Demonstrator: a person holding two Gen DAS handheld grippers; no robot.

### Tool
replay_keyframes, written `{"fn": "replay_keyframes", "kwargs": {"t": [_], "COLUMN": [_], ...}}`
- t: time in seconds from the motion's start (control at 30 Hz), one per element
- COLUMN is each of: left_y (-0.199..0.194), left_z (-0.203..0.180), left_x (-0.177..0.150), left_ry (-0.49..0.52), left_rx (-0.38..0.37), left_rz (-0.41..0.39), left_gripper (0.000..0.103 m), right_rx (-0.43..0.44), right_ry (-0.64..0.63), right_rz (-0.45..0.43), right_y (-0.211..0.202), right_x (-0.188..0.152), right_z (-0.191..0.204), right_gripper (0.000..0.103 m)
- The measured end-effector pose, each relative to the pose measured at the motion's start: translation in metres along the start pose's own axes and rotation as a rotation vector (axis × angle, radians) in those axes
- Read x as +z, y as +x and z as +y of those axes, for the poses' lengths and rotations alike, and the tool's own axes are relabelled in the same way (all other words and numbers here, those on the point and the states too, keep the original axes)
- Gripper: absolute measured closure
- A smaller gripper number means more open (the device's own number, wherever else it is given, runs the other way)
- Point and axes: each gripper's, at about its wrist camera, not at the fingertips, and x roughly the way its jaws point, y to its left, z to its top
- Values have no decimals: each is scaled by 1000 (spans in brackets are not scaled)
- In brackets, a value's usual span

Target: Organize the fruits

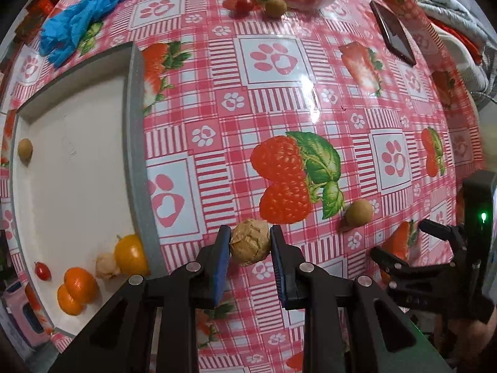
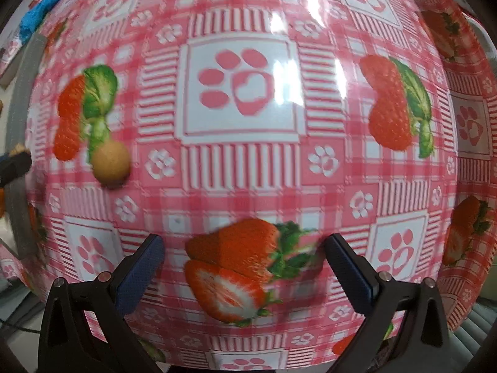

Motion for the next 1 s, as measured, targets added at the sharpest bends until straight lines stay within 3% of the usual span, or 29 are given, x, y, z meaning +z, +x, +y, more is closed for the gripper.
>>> {"fn": "replay_keyframes", "kwargs": {"t": [0.2, 0.3, 0.73, 0.8, 0.87, 1.0], "left_y": [-16, -24, -46, -46, -47, -47], "left_z": [16, 26, 58, 61, 64, 67], "left_x": [-18, -32, -64, -66, -68, -70], "left_ry": [-31, -39, -107, -118, -121, -128], "left_rx": [-17, -24, -7, -6, 5, 13], "left_rz": [-17, -30, -69, -69, -69, -72], "left_gripper": [76, 76, 76, 76, 76, 76], "right_rx": [59, 79, -21, -20, -11, 15], "right_ry": [-48, -69, -179, -184, -184, -172], "right_rz": [-56, -66, -68, -69, -69, -59], "right_y": [-13, -15, -13, -12, -12, -13], "right_x": [16, 26, 33, 29, 27, 25], "right_z": [27, 39, 79, 82, 85, 81], "right_gripper": [1, 7, 48, 56, 73, 73]}}
